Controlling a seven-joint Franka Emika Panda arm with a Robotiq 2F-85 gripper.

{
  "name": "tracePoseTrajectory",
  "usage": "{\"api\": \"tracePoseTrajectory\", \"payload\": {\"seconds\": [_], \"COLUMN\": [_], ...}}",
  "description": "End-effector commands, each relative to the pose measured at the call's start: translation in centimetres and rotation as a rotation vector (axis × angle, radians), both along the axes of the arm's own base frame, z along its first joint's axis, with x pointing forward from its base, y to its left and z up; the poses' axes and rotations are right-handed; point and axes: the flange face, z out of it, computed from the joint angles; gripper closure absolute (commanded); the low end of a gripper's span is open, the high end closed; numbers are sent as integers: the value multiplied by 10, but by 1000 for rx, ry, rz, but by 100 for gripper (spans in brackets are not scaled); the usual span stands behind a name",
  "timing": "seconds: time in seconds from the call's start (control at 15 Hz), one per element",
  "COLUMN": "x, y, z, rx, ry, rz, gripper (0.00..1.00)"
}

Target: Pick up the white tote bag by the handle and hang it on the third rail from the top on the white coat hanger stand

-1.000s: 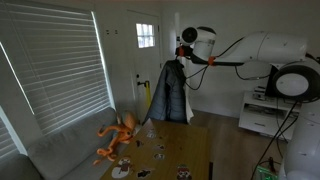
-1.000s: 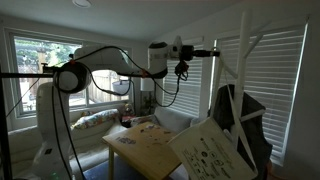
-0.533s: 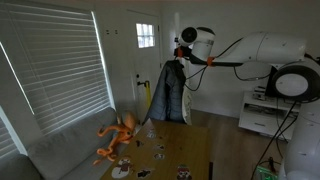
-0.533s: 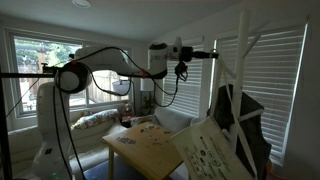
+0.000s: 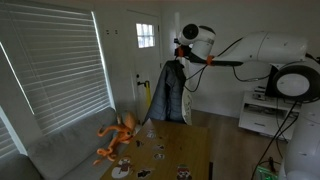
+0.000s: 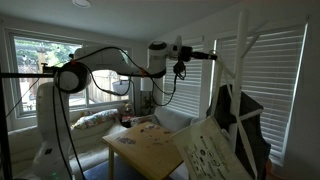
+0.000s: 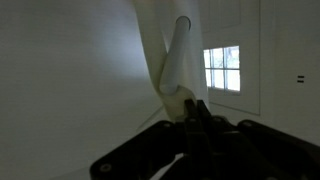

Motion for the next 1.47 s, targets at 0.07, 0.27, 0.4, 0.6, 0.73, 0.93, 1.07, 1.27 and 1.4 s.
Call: {"api": "tracePoseTrajectory", "payload": {"seconds": [0.07, 0.27, 0.4, 0.6, 0.73, 0.93, 1.07, 1.27, 1.4], "x": [-15, -24, -26, -20, -19, -22, -20, -15, -8], "y": [5, 7, 7, 1, -4, -11, -15, -18, -18], "z": [20, 28, 30, 29, 29, 30, 29, 25, 21], "rx": [-10, -15, -19, -18, -20, -23, -22, -18, -13], "ry": [-31, -42, -41, -51, -56, -57, -56, -54, -56], "rz": [-3, -3, -2, 8, 3, -11, -9, 21, 55], "gripper": [99, 99, 99, 99, 99, 99, 99, 99, 99]}}
